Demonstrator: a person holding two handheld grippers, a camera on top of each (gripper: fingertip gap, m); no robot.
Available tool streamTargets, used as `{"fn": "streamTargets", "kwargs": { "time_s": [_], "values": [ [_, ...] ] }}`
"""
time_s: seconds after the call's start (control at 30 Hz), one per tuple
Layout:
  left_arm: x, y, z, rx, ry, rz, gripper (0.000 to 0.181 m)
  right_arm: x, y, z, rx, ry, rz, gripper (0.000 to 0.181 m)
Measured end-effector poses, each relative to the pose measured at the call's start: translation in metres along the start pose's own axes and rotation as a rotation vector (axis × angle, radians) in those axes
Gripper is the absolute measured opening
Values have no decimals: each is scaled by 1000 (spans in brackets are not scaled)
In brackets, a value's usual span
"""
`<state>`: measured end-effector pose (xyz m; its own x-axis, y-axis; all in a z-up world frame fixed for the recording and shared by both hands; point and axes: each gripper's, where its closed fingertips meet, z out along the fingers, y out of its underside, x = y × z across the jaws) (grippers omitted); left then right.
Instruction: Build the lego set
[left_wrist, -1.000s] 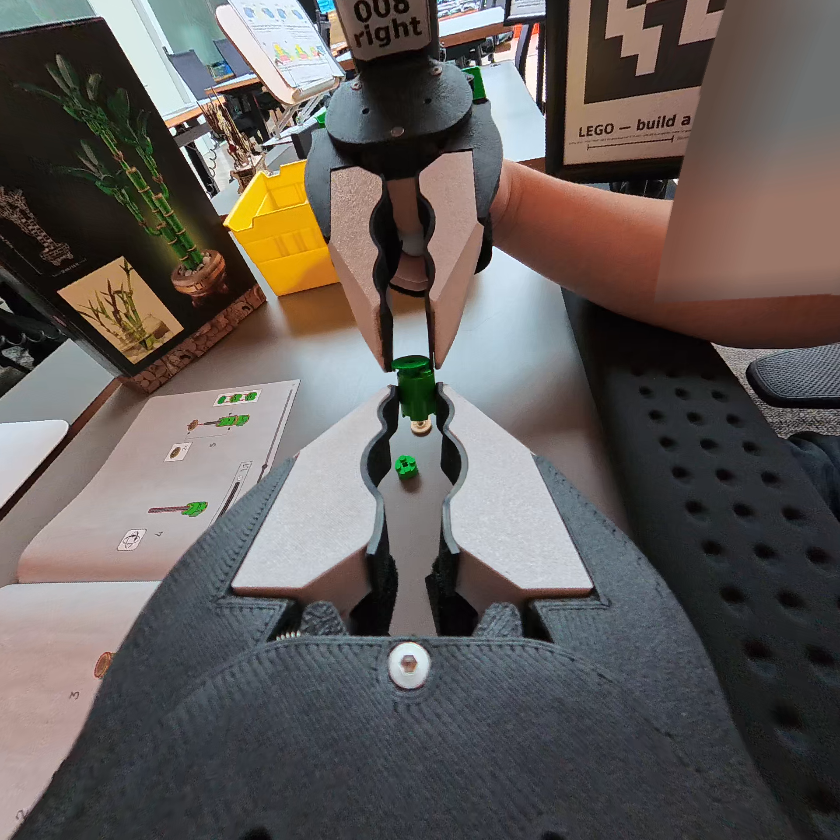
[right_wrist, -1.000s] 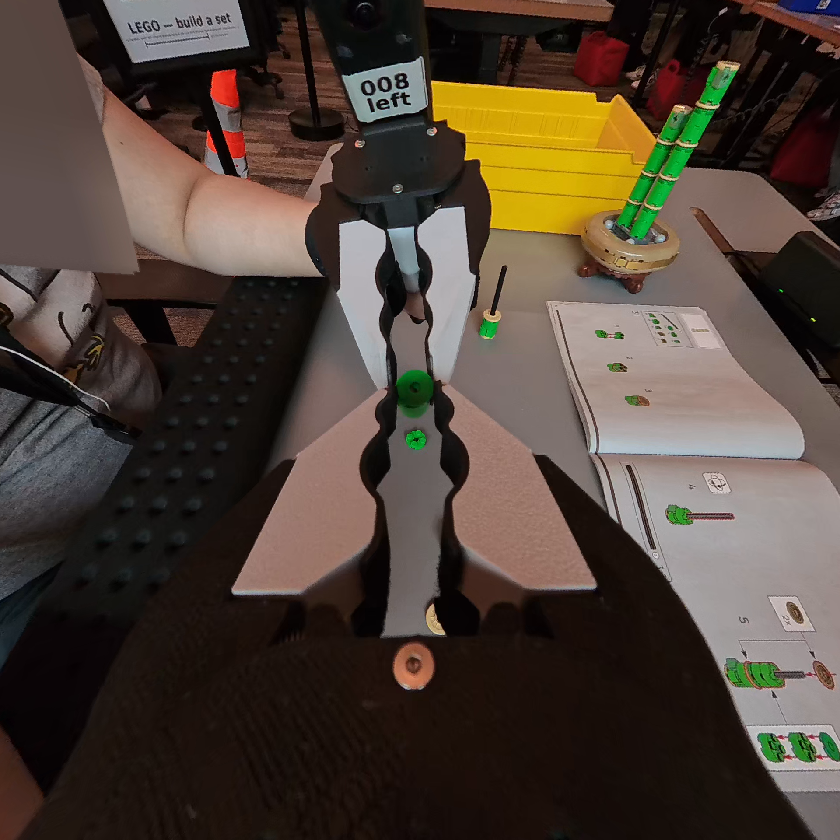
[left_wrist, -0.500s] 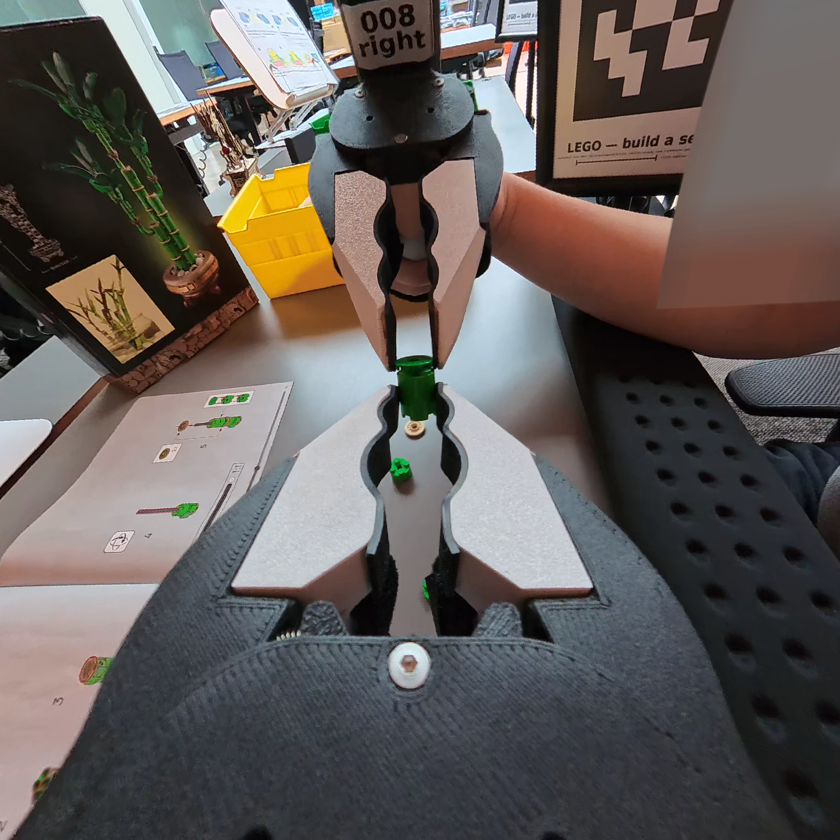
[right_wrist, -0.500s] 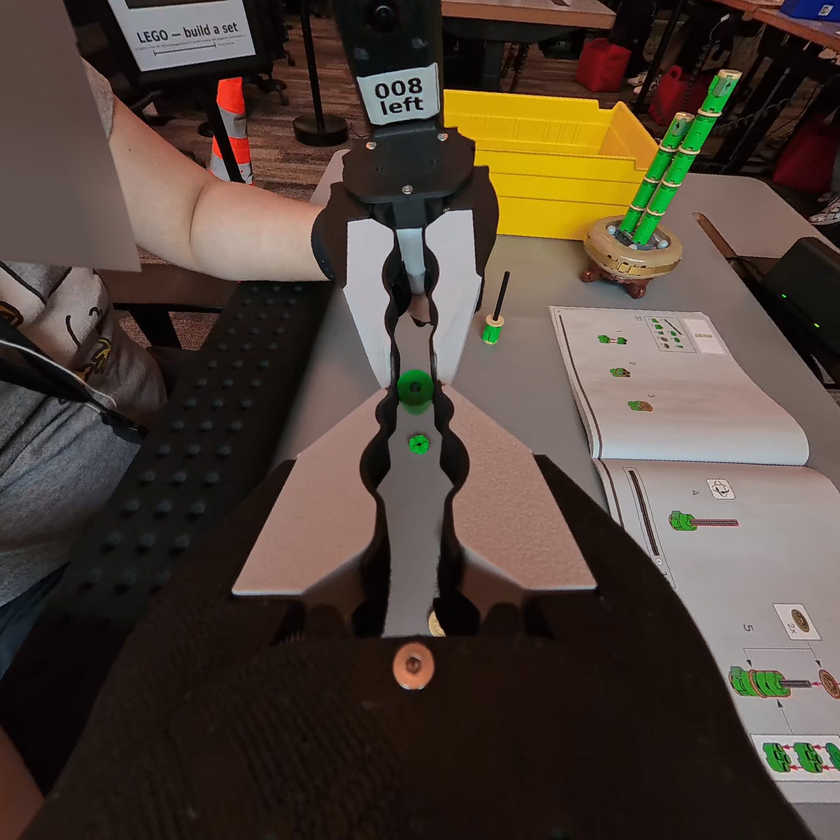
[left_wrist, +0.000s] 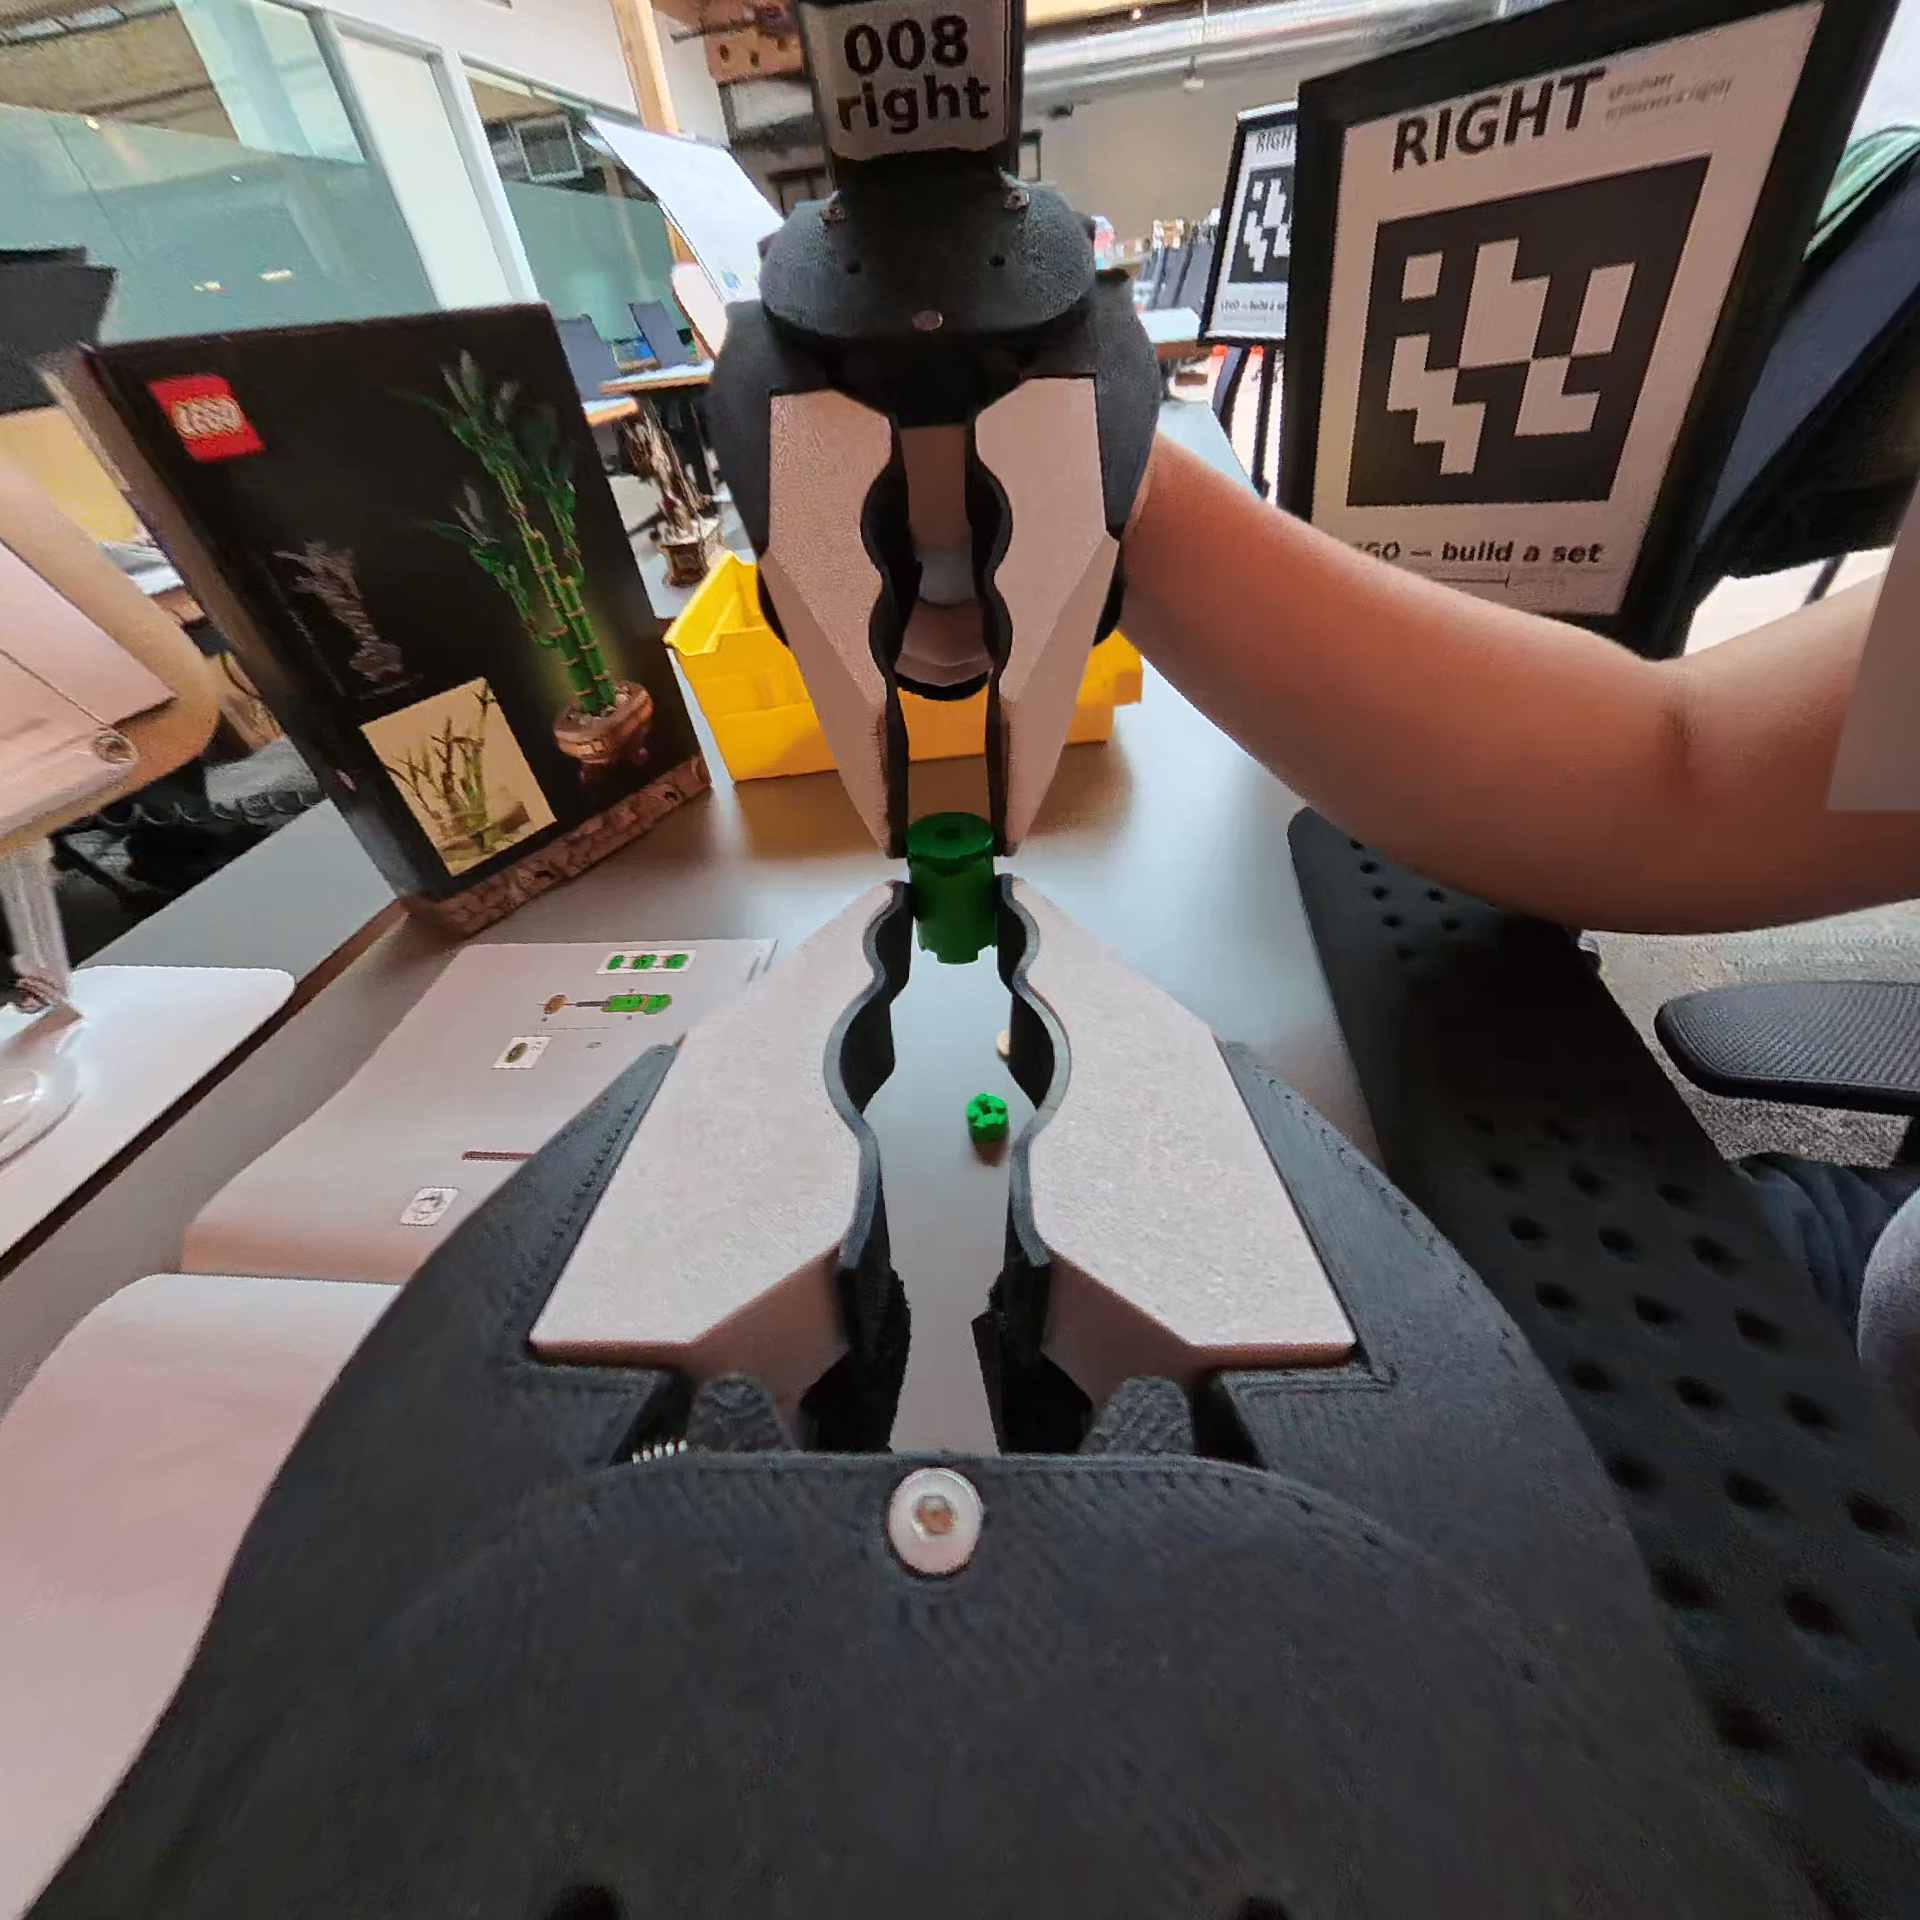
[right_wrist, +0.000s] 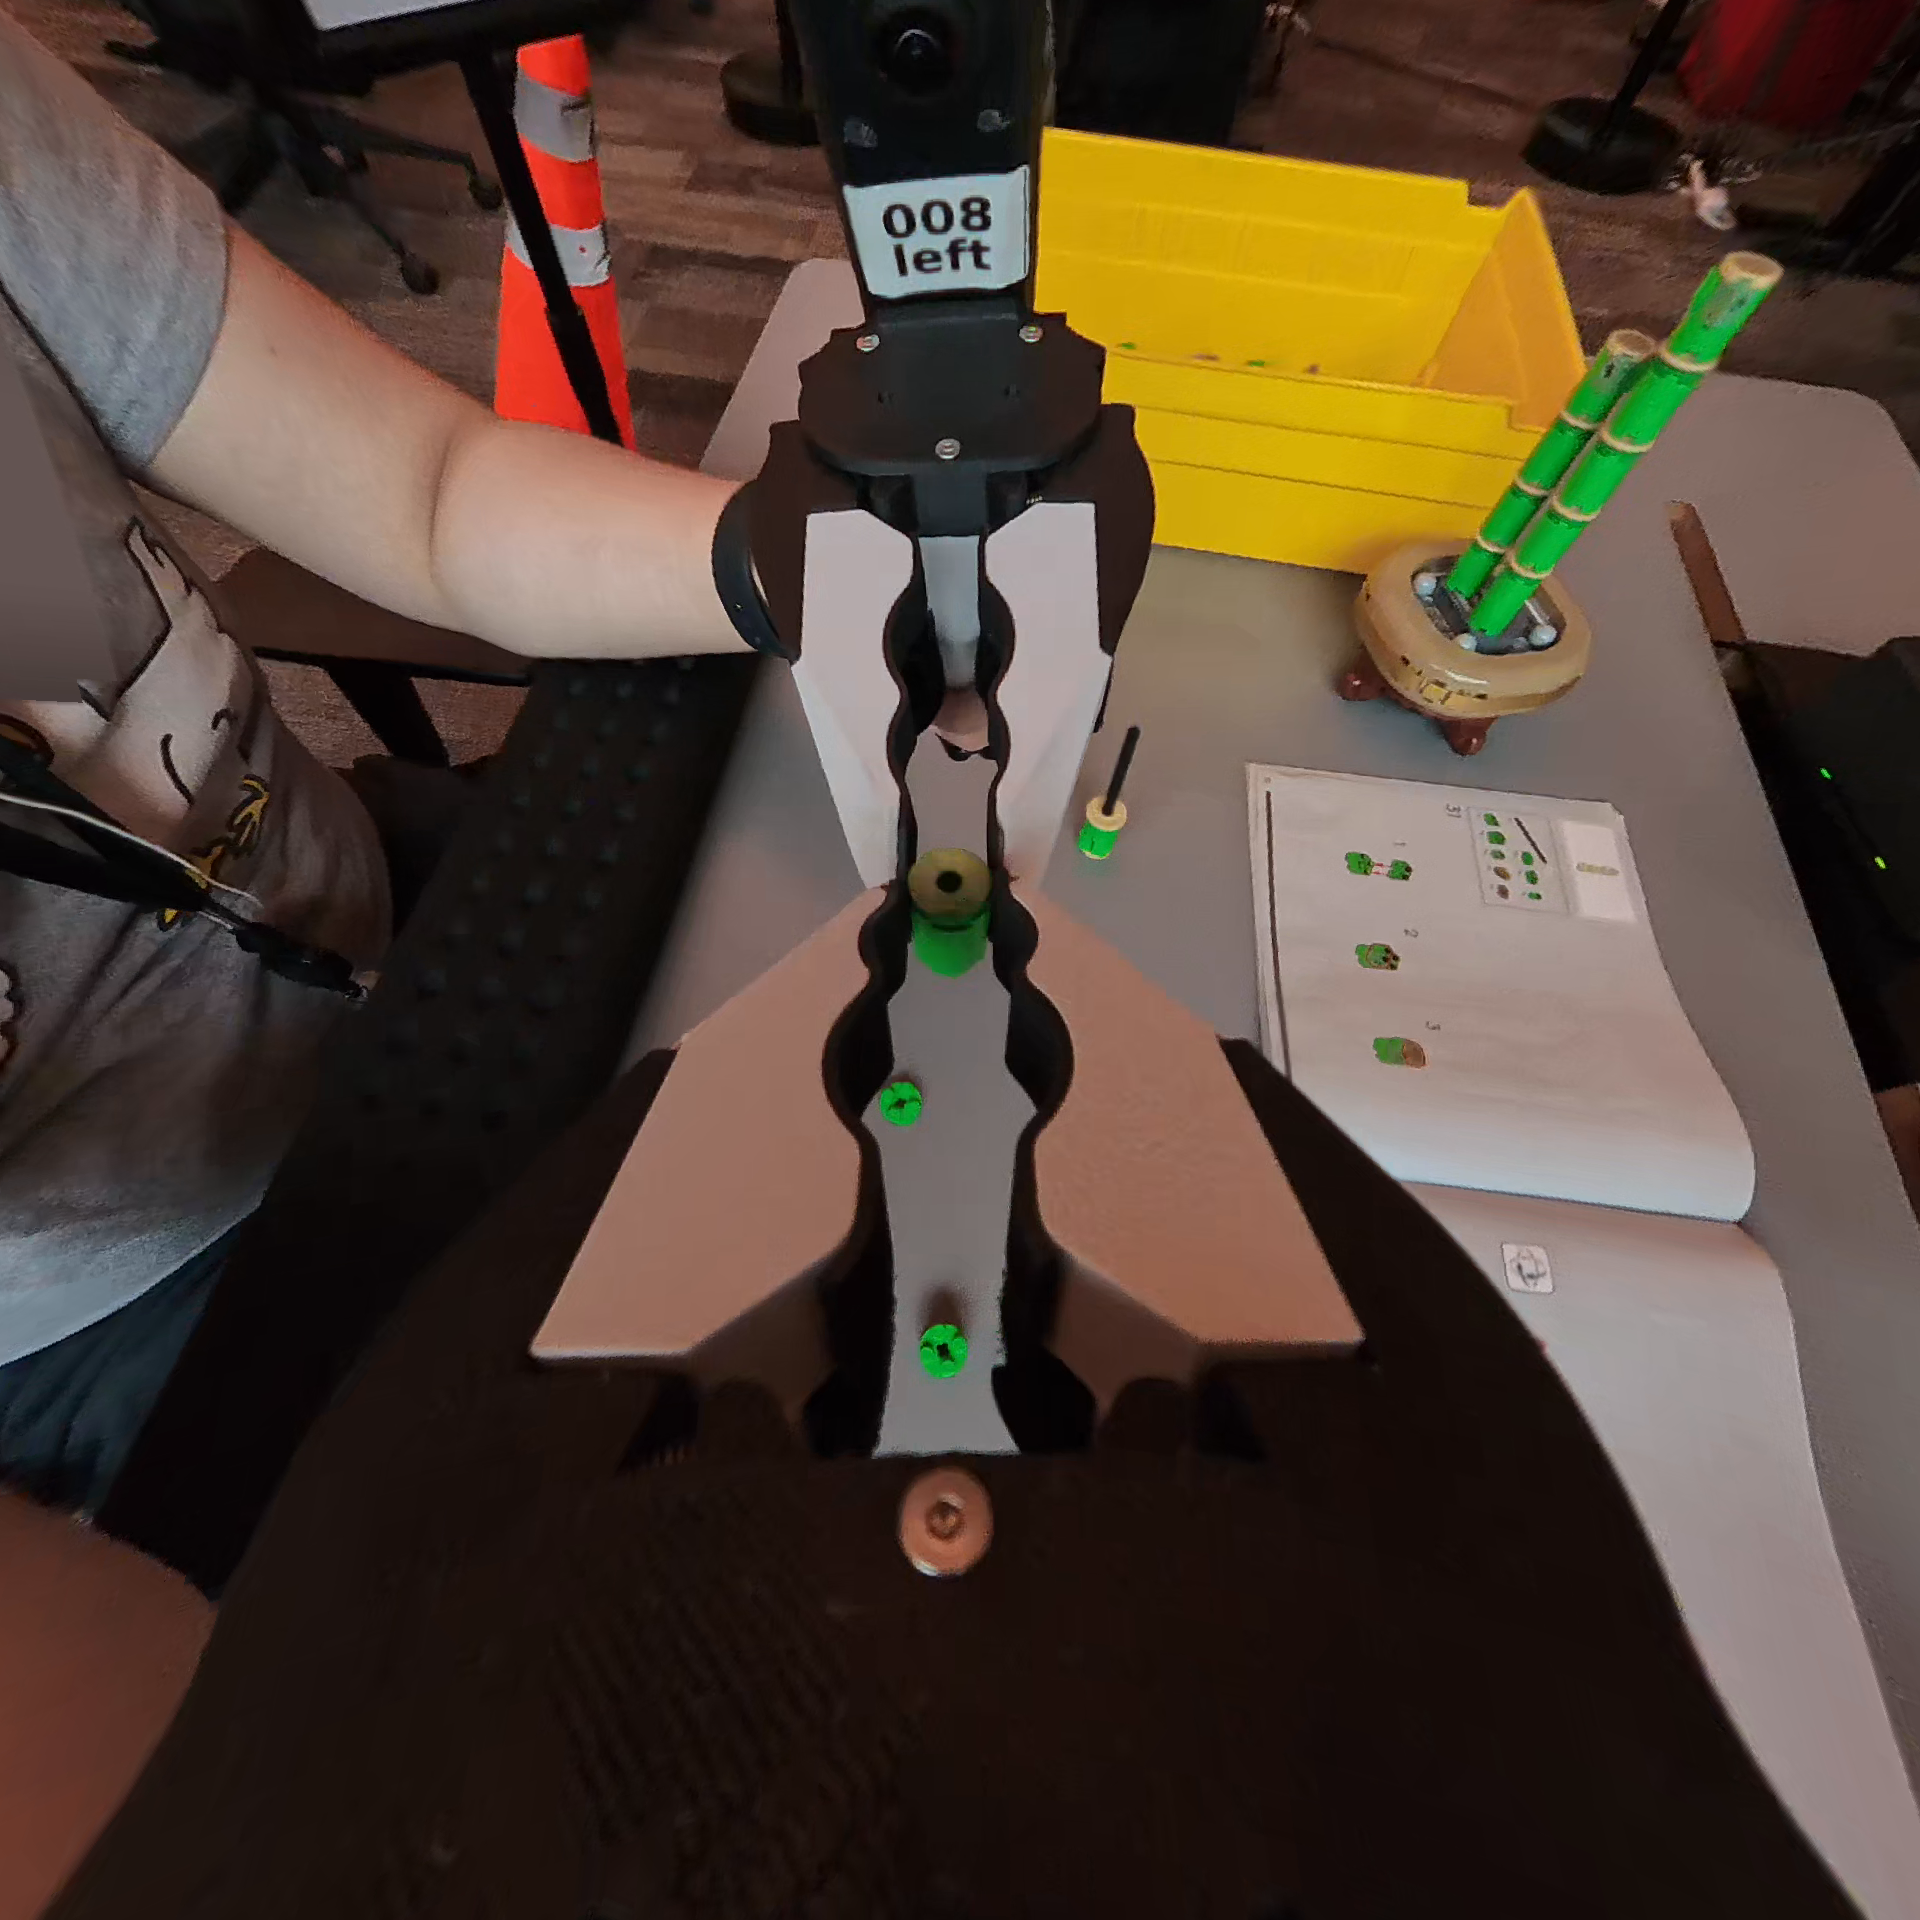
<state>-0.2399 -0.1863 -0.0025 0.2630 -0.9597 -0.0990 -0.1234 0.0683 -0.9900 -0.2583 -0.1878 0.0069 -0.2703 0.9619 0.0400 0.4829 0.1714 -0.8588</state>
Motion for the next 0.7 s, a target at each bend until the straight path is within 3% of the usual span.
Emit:
{"fn": "streamTargets", "kwargs": {
  "time_s": [0.17, 0.7],
  "values": [
    [-9, -9, -13, 42, -33, 0, 14, 8, -15, 8, -13, -16, -18, 15],
    [-11, -7, -11, 53, -40, 1, 14, 10, -10, 5, 15, -60, -19, 15]
  ]
}}
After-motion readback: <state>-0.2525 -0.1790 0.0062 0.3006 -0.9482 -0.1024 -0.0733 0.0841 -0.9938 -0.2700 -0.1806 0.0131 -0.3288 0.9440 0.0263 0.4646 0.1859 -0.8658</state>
